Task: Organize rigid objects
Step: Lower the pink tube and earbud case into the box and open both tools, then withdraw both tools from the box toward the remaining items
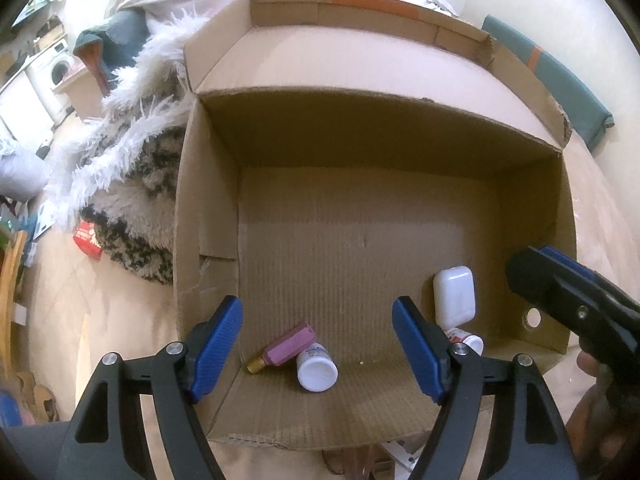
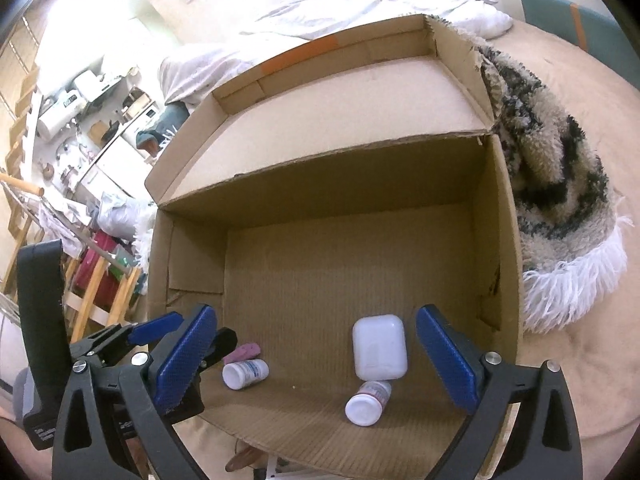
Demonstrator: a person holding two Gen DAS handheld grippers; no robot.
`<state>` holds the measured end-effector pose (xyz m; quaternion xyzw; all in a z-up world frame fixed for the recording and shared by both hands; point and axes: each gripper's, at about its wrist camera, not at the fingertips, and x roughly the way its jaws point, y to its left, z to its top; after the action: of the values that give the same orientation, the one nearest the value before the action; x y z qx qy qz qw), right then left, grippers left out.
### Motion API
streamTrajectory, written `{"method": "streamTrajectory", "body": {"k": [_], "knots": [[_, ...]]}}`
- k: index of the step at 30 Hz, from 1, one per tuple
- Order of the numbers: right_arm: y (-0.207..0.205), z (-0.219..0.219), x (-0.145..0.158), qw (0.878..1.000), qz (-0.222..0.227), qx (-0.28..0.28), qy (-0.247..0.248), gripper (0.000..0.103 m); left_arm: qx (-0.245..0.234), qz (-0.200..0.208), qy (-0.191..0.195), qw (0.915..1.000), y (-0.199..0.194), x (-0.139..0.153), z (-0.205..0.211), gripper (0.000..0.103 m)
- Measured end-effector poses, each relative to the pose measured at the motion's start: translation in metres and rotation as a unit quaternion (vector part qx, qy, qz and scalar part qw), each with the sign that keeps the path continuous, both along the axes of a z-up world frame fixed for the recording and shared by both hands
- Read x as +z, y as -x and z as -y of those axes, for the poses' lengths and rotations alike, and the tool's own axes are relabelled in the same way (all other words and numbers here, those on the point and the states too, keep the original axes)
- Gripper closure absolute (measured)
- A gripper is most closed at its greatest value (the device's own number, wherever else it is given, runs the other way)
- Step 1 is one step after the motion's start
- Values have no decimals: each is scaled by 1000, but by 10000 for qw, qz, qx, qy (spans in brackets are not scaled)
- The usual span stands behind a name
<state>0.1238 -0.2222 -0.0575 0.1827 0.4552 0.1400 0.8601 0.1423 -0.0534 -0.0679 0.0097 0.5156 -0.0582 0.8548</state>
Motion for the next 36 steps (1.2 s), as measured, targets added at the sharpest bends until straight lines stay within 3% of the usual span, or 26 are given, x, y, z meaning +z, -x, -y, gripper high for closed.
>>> {"method": "streamTrajectory", "body": {"k": [11,19,36], "knots": [[10,10,8,9998,108,-120,-77,0,52,104,65,9999,10,21,-2,28],[37,12,29,9994,304,-104,-130,0,224,91,217,9995,32,40,-16,28],[92,10,27,9999,22,-75,-104,0,598,-16,339,9976,82,35,-54,28]]}}
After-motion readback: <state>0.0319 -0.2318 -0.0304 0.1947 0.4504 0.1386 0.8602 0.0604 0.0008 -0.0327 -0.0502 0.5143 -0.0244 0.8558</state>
